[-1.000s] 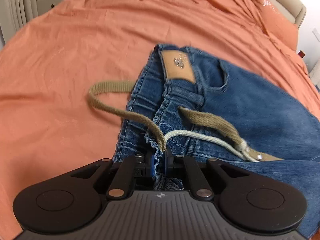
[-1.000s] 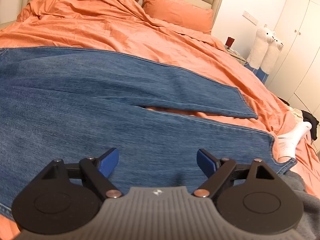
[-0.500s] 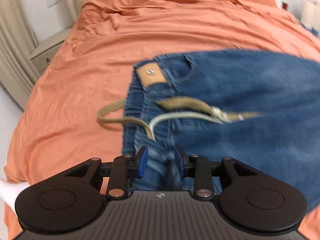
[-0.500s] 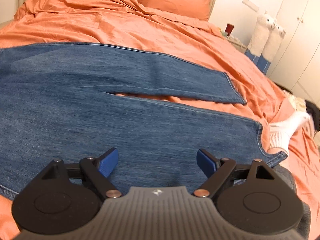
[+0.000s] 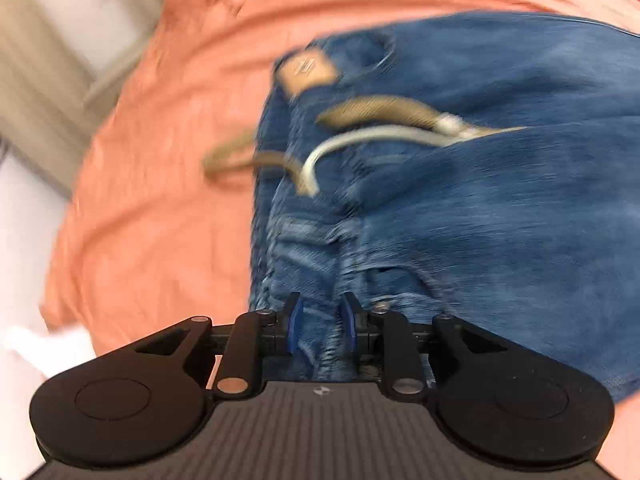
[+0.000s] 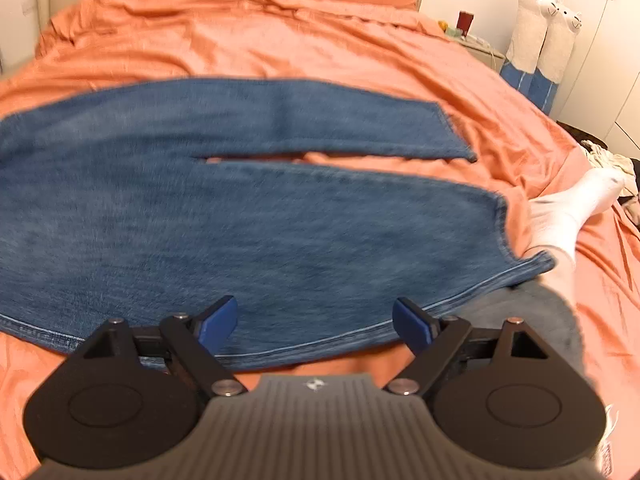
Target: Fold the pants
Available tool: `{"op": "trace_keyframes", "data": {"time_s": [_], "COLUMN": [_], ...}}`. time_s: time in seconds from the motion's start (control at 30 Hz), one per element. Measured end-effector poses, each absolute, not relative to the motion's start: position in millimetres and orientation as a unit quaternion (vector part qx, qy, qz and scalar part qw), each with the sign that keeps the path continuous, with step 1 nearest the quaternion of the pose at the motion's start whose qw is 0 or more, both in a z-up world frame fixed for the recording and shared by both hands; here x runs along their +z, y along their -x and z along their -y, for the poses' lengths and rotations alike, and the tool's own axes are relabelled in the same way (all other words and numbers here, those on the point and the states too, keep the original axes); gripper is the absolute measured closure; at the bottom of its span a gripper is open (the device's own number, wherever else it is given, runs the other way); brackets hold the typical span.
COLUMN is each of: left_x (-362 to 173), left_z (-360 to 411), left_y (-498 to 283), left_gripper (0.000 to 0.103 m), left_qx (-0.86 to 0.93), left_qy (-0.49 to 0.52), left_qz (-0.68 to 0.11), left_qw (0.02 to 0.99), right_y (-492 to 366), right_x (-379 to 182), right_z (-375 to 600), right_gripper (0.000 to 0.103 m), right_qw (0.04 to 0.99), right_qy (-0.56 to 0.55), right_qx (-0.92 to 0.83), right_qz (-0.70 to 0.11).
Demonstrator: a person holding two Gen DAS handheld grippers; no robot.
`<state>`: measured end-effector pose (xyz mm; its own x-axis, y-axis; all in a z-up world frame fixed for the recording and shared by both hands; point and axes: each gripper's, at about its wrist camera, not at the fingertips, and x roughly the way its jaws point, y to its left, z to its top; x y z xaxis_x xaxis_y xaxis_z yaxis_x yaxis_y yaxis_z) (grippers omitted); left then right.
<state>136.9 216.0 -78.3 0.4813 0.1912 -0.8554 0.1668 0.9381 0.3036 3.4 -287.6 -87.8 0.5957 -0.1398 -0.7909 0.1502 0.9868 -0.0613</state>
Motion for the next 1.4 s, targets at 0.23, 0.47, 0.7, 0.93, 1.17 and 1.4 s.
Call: {"op": "trace_keyframes", "data": {"time_s": [0.23,0.47,0.7,0.93,1.17,1.4], "left_x": [-48.0,-84.6,-126.8,-142.8,-139.6,-134.0], "left_z": [-176.4,-131.0,-114.5,-114.9,-119.1,-122.1], "left_y": [-96.7,-54.3,-41.1,-35.8,-40.0,-32.4], "left_gripper": [0.066,0.049,0.039,0.035,0.032,0.032], "left_qx": [-0.097,-0.189,-0.201,-0.188,-0.183,-0.175], "left_qy": [-0.269,-0.410,-0.495,-0.523,-0.516,-0.513], "left_qz": [-0.466,-0.445,-0.428,-0.415,-0.415,-0.419], "left_qw": [0.837,0.773,0.729,0.721,0.727,0.729], "right_y": [6.0,-11.9,-21.8,-39.9,-53.5,-53.6], "right_x": [-47.9,-63.5,-95.3,-120.8,-102.0,-131.2], "right_z": [351.9,386.1,377.3,367.5,368.0,365.3], "right_gripper": [0.022,0.058,0.063,0.069,0.075,0.085], "right_qw": [0.901,0.828,0.756,0.709,0.698,0.641], "right_qy": [0.086,0.240,0.363,0.425,0.425,0.473], "right_qx": [-0.054,0.008,0.079,0.120,0.139,0.174], "right_qz": [-0.422,-0.507,-0.539,-0.551,-0.560,-0.579]}}
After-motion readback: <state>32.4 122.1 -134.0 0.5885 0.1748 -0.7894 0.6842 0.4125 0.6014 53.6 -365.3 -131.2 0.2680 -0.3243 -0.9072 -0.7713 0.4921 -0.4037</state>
